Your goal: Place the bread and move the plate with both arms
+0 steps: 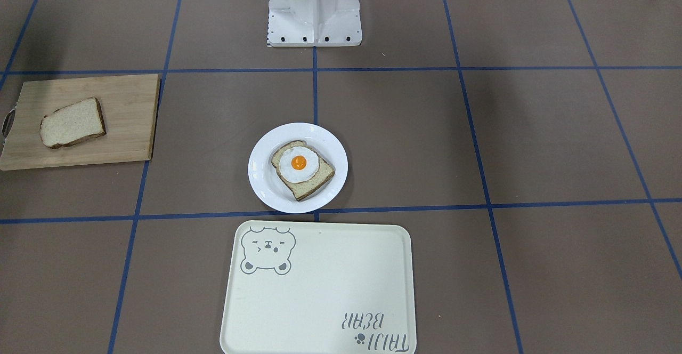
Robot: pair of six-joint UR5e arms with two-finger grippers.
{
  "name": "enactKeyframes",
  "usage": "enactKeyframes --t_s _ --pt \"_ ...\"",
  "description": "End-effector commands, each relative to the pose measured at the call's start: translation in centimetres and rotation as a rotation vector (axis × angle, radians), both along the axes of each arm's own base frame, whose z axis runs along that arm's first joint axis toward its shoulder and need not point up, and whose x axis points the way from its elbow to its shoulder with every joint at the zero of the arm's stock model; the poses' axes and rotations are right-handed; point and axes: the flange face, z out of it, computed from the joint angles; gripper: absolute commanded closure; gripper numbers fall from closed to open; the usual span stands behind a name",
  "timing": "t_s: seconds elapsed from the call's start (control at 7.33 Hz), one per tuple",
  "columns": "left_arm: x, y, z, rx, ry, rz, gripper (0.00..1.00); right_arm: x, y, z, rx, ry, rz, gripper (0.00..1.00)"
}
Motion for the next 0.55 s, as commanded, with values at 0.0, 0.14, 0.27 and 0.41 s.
enactKeyframes --t_s 0.0,0.14,0.27,0.41 --pt "0.1 0.2 0.2 0.001 0.006 0.003 0.01 -7.9 0.7 -1.4 -0.075 -0.059 0.073 0.0" --pt "0.1 0.3 0.2 0.002 0.006 0.003 0.01 -10.4 1.8 -1.0 -0.089 -0.053 0.103 0.01" --pt "0.0 0.3 0.2 0.001 0.006 0.002 0.01 -12.6 2.7 -0.1 -0.111 -0.057 0.145 0.04" --pt "0.0 0.3 0.1 0.008 0.005 0.002 0.01 -15.5 3.6 1.7 -0.121 -0.094 0.19 0.08"
